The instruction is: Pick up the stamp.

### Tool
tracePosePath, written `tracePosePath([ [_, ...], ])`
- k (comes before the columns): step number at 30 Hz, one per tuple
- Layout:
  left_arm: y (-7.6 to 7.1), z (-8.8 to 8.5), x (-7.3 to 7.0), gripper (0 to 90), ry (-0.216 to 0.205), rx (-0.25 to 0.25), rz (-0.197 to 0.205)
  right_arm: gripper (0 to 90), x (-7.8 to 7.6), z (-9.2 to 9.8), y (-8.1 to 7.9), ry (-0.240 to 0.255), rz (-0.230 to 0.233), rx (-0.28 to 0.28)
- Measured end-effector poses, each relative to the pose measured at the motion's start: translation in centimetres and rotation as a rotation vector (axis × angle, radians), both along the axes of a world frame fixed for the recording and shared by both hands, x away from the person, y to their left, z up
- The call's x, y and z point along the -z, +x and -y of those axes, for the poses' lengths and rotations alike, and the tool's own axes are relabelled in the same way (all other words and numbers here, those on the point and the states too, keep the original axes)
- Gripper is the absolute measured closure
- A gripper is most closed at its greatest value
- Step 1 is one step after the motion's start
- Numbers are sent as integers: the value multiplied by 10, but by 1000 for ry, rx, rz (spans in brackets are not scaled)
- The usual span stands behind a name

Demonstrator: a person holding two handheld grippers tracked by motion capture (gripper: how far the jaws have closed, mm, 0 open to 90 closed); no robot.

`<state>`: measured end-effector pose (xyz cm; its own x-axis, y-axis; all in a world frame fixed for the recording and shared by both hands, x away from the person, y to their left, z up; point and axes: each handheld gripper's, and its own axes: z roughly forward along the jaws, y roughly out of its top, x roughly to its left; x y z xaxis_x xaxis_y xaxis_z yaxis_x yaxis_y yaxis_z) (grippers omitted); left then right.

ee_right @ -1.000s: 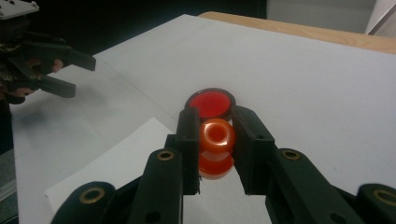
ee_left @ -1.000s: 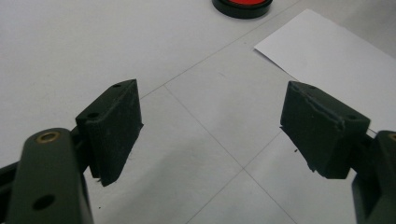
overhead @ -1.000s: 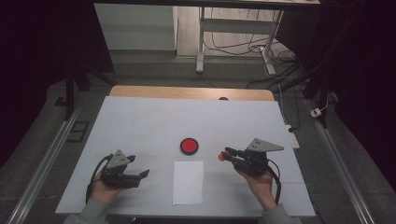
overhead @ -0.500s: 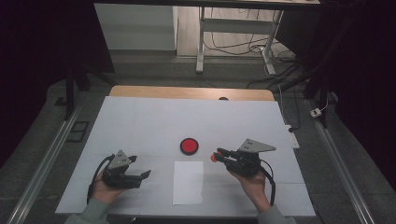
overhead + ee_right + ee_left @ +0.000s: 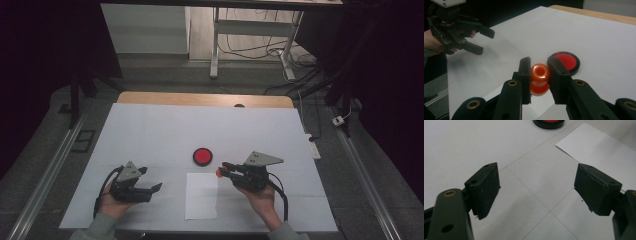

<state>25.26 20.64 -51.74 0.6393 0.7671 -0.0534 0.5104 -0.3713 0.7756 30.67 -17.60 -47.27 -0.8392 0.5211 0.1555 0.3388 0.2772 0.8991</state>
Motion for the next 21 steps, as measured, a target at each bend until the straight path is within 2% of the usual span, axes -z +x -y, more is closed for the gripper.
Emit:
tracePosePath([
  [12, 0, 1, 1, 207, 7, 11, -3, 718, 7, -23, -4, -3, -5, -45],
  [21, -1, 0, 1, 208, 6, 9, -8, 719, 8, -27, -4, -3, -3, -48],
])
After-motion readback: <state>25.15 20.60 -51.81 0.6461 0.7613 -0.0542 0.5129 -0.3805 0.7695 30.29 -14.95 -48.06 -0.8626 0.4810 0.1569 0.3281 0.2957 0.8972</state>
